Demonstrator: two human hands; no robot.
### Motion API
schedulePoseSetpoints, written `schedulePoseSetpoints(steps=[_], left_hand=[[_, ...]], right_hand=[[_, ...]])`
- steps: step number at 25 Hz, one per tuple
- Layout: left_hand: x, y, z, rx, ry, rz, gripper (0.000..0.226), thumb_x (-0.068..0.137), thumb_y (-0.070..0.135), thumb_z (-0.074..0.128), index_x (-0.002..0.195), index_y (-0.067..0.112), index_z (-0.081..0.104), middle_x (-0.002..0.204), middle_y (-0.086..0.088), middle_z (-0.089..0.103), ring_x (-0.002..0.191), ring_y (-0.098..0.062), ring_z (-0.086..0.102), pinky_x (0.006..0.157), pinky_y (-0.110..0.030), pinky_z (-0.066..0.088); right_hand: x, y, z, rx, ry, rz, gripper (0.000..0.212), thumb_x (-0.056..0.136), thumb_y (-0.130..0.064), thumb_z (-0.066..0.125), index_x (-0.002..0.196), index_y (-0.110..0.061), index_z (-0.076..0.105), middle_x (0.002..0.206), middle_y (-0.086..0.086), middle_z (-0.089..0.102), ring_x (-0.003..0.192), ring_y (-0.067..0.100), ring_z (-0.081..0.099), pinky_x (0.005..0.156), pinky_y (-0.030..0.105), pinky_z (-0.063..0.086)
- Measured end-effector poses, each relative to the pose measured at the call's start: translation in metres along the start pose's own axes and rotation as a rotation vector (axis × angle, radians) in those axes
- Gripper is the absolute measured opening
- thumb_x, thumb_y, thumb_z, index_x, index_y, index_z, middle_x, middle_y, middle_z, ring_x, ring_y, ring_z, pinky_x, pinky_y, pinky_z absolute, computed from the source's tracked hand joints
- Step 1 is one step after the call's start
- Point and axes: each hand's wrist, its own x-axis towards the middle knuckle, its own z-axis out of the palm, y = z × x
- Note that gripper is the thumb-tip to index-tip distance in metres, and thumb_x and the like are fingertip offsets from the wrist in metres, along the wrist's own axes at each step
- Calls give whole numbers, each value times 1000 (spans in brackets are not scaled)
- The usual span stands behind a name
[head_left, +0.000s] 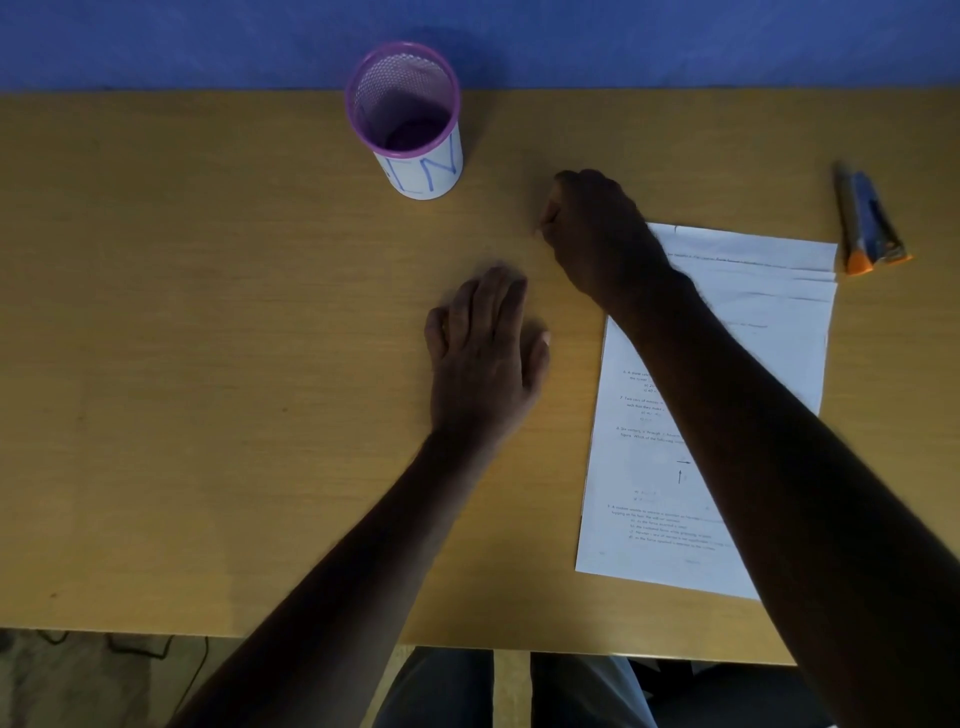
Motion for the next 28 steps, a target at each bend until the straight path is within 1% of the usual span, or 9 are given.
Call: schedulePoseSetpoints(steps=[2,4,7,12,14,17,20,23,28], left_hand=[[0,0,-1,-2,-1,4,57,102,50,48,149,19,50,158,-5,45,141,-26,41,112,-49,30],[1,1,-1,-1,-5,3,57,102,51,47,149,19,50,157,-5,45,141,-26,40,112,-48,30],[1,0,0,1,-4,4,57,102,51,47,149,19,50,157,-5,45,142,-25,39,112,-47,30],[1,0,3,-5,19,8,57,102,51,47,149,19,49,157,-4,46,142,-24,40,112,-45,28],[1,0,3,-9,24,9,57,102,51,47,149,19,49,156,-4,46,141,-24,40,112,-45,29],[1,-1,4,-10,25,9,57,102,52,46,149,19,49,156,-5,46,141,-25,40,112,-45,29],[1,0,4,-16,11,10,57,103,52,46,149,19,49,157,-5,45,142,-25,40,112,-47,30],[1,0,3,-17,-5,7,57,102,51,47,149,19,48,158,-5,44,142,-26,40,112,-49,30],[1,0,2,-17,-2,8,58,102,51,48,149,19,48,157,-6,46,142,-27,41,112,-49,30]], right_hand=[[-5,-3,1,35,78,67,20,102,-19,65,116,-7,72,113,11,74,103,22,72,91,34,58],[-7,-7,1,56,96,110,19,101,-20,65,113,-8,75,111,9,76,101,22,74,91,33,60],[-4,-9,-2,50,34,147,22,102,-19,64,116,-4,72,113,13,75,104,26,73,96,39,60],[-5,-16,-9,-29,-41,129,24,101,-12,66,121,2,66,118,19,70,110,31,71,94,37,57],[-9,-19,-7,-31,-19,133,28,100,-10,67,125,1,63,122,18,67,113,30,70,95,37,56],[-14,-21,-3,5,59,155,31,103,-15,64,132,-4,60,128,15,66,115,27,68,98,35,55],[-15,-18,1,16,114,193,26,105,-20,60,126,-8,68,124,11,70,112,25,70,96,34,56],[-15,-18,5,-4,122,197,25,106,-20,58,124,-8,70,123,11,70,111,27,70,95,37,59],[-18,-21,10,-24,114,195,28,106,-16,58,131,-4,62,129,15,65,116,29,68,97,36,56]])
